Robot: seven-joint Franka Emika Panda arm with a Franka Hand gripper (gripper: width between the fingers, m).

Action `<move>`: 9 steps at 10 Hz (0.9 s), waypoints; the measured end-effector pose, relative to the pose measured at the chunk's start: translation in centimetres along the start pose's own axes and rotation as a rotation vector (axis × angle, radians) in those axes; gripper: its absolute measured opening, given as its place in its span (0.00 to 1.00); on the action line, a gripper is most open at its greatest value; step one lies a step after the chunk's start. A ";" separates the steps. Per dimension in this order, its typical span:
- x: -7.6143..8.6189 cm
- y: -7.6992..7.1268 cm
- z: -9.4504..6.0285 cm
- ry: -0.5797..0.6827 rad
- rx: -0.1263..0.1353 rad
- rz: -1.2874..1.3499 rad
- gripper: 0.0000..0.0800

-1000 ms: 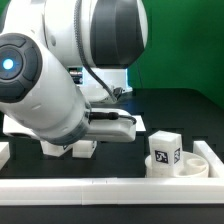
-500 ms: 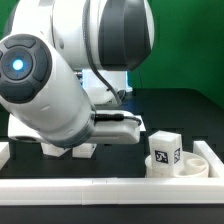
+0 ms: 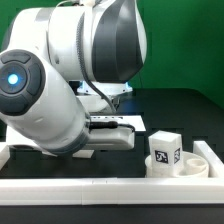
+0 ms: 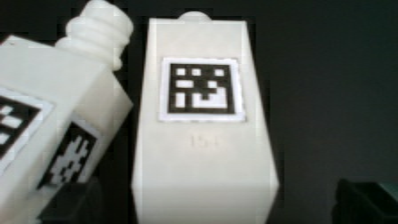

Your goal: Assemble stool

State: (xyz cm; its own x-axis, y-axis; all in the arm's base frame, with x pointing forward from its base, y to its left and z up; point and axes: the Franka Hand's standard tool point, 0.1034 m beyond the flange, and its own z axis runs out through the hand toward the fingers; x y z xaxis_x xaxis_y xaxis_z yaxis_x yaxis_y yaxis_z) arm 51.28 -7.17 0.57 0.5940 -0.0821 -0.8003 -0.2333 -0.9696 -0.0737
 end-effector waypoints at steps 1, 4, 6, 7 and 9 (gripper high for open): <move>-0.1 0.1 0.4 -0.008 0.000 0.003 0.81; 0.0 0.3 0.7 -0.001 0.000 0.005 0.78; 0.0 0.4 0.7 -0.001 0.002 0.003 0.42; 0.0 0.3 0.7 -0.001 0.001 0.002 0.42; 0.0 0.2 0.7 -0.001 0.000 0.001 0.42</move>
Offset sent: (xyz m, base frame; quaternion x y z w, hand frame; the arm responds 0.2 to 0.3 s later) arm -0.0156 -0.0017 -0.0100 -0.0073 0.0063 0.0174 0.9998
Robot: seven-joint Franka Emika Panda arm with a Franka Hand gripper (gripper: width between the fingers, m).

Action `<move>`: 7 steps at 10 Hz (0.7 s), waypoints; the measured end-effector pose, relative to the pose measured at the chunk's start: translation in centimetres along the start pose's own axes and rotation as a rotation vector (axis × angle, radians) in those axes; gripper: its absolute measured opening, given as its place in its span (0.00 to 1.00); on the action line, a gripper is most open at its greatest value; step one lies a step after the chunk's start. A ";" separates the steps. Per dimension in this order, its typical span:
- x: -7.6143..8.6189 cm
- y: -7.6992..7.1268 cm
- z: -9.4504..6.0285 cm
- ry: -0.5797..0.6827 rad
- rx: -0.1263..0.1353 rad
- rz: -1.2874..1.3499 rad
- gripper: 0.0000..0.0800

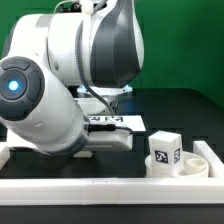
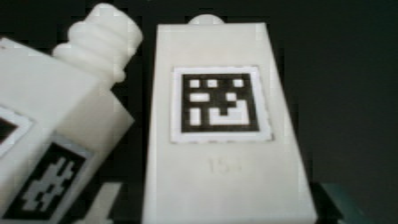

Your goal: Assemble stool

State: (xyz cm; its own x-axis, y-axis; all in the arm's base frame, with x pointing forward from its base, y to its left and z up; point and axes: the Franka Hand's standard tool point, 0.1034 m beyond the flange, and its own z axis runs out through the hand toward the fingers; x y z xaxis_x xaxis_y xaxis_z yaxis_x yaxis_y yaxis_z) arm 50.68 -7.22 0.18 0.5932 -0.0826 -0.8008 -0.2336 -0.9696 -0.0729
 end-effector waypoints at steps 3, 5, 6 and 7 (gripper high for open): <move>-1.9 -1.3 -3.1 0.024 -0.009 -0.019 0.42; -4.1 -2.4 -5.3 0.027 -0.010 0.022 0.42; -4.7 -3.6 -6.0 0.043 -0.007 0.044 0.42; -5.6 -4.8 -6.4 0.056 -0.013 0.067 0.42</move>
Offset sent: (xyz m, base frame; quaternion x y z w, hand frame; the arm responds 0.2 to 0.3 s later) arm 0.0083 0.0059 0.0740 -0.0056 -0.0261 0.0420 0.9988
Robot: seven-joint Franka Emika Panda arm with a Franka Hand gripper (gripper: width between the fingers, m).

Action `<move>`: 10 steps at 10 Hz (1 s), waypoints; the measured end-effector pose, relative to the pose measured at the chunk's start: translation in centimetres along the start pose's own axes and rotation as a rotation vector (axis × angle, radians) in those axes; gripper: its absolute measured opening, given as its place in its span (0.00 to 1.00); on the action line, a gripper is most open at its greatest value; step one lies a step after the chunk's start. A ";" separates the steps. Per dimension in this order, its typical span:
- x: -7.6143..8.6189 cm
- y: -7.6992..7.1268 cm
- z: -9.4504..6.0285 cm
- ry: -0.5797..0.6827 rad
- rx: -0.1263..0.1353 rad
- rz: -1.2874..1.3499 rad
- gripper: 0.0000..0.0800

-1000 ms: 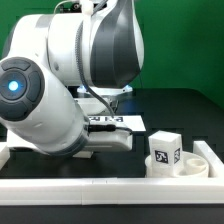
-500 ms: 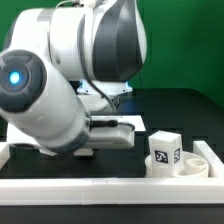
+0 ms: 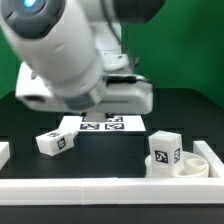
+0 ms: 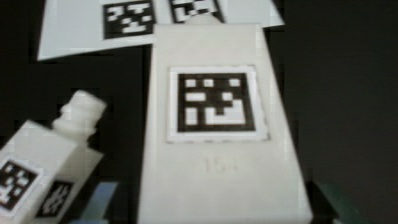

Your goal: Assemble stool

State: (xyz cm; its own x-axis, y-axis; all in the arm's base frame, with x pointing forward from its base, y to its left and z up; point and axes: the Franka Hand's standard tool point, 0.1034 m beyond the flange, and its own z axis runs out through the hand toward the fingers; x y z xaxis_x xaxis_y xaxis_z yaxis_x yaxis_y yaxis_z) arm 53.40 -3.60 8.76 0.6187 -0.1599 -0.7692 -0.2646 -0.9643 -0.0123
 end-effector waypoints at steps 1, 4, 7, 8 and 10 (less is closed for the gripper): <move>0.0 0.1 0.3 -0.004 -0.003 -0.025 0.42; 0.7 0.1 0.1 0.029 -0.002 -0.024 0.42; 2.3 -1.3 -1.6 0.287 0.005 -0.039 0.42; 2.1 -2.2 -2.3 0.342 -0.004 -0.049 0.42; 2.3 -3.8 -3.0 0.461 -0.008 -0.069 0.42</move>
Offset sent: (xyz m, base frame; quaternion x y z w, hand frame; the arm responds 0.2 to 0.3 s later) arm 0.0000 0.0000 0.0000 0.0000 0.0000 0.0000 1.0000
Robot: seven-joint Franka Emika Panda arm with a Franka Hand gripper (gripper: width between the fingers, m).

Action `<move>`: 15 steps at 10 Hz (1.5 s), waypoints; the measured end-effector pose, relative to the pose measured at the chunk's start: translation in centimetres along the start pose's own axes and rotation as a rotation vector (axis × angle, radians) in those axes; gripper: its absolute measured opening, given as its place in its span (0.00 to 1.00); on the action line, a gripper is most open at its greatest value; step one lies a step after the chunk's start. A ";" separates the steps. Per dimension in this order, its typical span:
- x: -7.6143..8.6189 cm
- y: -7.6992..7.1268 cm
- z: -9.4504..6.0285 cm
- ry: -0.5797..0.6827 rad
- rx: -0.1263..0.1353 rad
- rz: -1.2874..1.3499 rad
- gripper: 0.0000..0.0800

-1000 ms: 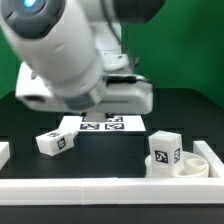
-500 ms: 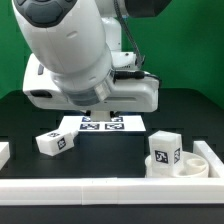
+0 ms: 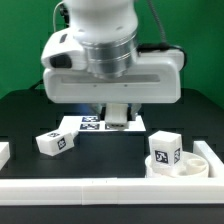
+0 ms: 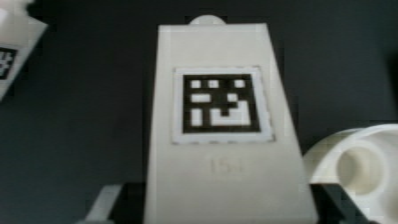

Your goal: Assemble stool

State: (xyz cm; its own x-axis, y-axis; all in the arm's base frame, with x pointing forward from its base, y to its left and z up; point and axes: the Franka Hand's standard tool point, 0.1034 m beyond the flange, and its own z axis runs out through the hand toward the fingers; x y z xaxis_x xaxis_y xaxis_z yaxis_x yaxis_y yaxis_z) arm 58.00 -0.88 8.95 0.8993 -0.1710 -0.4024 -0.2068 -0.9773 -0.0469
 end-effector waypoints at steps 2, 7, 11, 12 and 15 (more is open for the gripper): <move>1.1 -0.1 -0.3 0.197 0.004 -0.003 0.42; 1.0 -3.5 -1.5 0.496 0.016 -0.007 0.42; 0.0 -5.6 -3.6 0.471 0.034 0.006 0.43; 0.1 -5.4 -3.3 0.466 0.031 0.005 0.43; 1.0 -6.2 -3.6 0.644 0.045 -0.009 0.43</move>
Offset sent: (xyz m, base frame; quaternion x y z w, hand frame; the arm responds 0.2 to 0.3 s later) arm 0.0000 0.0000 0.0000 0.0000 0.1296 0.0000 0.9916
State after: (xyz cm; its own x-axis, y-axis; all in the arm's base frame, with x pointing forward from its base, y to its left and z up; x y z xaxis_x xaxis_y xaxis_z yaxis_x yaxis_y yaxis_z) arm 61.53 4.54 12.14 0.9493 -0.2172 0.2272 -0.2012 -0.9752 -0.0918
